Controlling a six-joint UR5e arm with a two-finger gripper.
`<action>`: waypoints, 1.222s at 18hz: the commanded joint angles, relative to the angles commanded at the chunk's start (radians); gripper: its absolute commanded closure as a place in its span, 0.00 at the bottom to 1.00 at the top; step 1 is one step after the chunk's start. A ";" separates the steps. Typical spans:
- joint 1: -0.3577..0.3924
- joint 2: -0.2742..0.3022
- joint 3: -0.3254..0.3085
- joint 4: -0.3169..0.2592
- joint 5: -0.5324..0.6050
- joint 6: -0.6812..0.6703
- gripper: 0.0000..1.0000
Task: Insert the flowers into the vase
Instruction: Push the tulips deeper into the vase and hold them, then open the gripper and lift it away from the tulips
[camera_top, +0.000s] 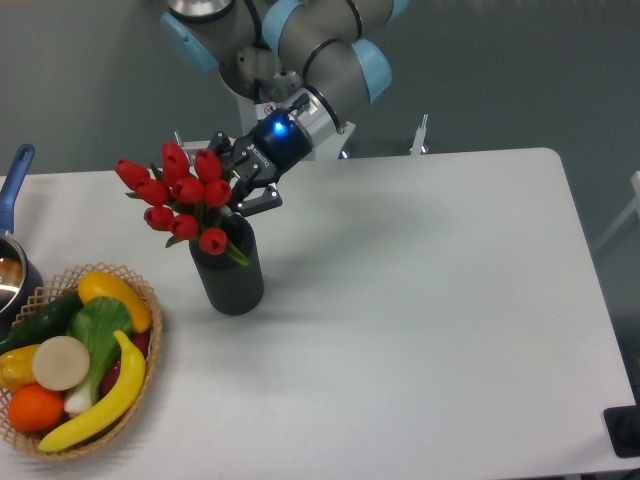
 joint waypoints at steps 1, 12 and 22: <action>0.000 -0.002 0.000 -0.002 0.002 0.000 0.42; 0.110 0.103 -0.089 0.000 0.003 0.000 0.08; 0.204 0.210 0.061 -0.005 0.306 -0.139 0.00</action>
